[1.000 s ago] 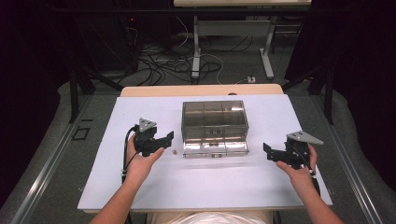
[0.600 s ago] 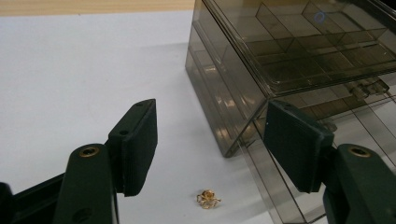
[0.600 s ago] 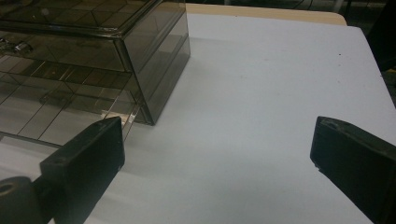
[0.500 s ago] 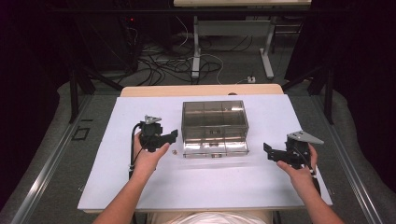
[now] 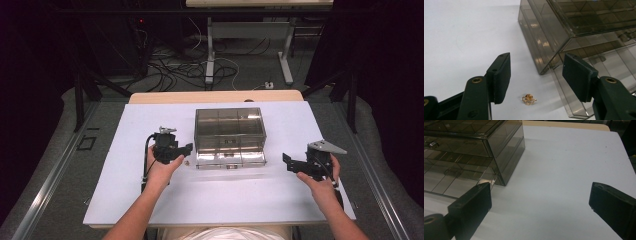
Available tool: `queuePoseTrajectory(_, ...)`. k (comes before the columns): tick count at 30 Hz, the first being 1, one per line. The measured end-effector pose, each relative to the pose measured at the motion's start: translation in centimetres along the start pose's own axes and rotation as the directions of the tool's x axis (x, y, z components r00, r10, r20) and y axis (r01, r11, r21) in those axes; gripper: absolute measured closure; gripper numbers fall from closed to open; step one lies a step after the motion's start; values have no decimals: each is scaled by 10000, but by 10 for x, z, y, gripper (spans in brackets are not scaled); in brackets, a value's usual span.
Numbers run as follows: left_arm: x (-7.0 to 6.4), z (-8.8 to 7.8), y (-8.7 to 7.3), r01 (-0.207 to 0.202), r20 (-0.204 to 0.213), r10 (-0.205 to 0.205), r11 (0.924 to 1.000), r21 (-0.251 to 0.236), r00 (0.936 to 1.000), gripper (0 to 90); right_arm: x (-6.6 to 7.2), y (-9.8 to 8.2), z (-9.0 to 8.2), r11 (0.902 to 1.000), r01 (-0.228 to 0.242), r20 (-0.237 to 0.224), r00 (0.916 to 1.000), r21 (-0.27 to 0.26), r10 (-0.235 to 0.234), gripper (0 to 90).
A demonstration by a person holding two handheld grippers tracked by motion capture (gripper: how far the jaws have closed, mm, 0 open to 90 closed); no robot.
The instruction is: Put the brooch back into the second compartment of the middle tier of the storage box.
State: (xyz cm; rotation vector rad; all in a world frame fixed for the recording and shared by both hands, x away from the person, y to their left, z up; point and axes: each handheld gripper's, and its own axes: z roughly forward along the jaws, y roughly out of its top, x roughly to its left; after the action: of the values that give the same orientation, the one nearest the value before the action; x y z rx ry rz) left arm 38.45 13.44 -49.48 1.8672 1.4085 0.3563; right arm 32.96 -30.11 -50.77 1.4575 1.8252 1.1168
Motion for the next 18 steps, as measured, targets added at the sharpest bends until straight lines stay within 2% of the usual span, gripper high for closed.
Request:
queuePoseTrajectory(5,3,2,-3,38,-114,-39,10000,-59,9999,401,0,0,0,10000,51,-4,10000,-10,-51,42)
queuePoseTrajectory(6,4,3,-3,106,-78,-106,9999,43,9999,408,-1,0,1,9999,26,14,10000,-127,-26,42)
queuePoseTrajectory(8,4,4,-3,301,-89,-299,9993,207,9995,418,-1,0,1,10000,-13,-44,10000,-44,13,42)
queuePoseTrajectory(10,6,6,-5,225,-135,-221,9993,297,9997,424,-2,0,1,10000,34,-81,10000,-29,-35,43)
queuePoseTrajectory(13,6,8,-7,363,-86,-359,9983,449,9993,427,-2,0,1,10000,25,-68,10000,-36,-25,43)
queuePoseTrajectory(18,5,13,-10,262,-96,-255,9961,843,9996,437,-2,0,1,10000,18,-62,10000,-12,-18,45)
